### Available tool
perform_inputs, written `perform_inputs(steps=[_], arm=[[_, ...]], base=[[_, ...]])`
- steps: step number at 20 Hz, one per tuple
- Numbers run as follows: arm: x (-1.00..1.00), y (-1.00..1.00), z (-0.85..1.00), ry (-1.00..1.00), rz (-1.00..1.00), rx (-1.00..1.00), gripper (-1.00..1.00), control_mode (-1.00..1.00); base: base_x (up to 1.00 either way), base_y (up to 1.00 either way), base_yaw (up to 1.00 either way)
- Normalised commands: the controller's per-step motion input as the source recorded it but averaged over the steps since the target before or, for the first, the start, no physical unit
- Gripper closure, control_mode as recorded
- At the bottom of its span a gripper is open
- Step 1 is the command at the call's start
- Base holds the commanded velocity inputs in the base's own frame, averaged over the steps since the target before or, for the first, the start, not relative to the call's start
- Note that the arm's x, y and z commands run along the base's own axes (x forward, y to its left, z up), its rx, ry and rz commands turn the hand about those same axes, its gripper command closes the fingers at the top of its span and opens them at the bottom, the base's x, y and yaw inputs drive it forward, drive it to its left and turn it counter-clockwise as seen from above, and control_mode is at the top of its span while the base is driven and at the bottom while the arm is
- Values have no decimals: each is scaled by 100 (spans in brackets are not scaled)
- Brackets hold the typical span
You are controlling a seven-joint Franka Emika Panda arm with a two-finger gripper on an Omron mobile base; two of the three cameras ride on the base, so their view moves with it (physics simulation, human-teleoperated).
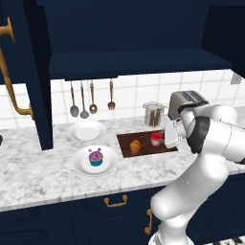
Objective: From the different types of pastries on the counter, select a croissant and place it on the cutting board. Then retrieve a jar of jam from the cabinet and place it alongside the croissant on the cutting board.
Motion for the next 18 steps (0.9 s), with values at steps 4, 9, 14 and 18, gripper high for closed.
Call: perform_inputs(steps=[4,9,14,18], arm=[[1,31,-2,-4,0,0,-100,-100],[0,10,0,-4,0,0,-100,-100],[-2,0,38,-15,0,0,-100,-100],[-4,-18,72,-21,0,7,-100,-100]], base=[[0,0,0],[0,0,0],[0,0,0],[0,0,0]])
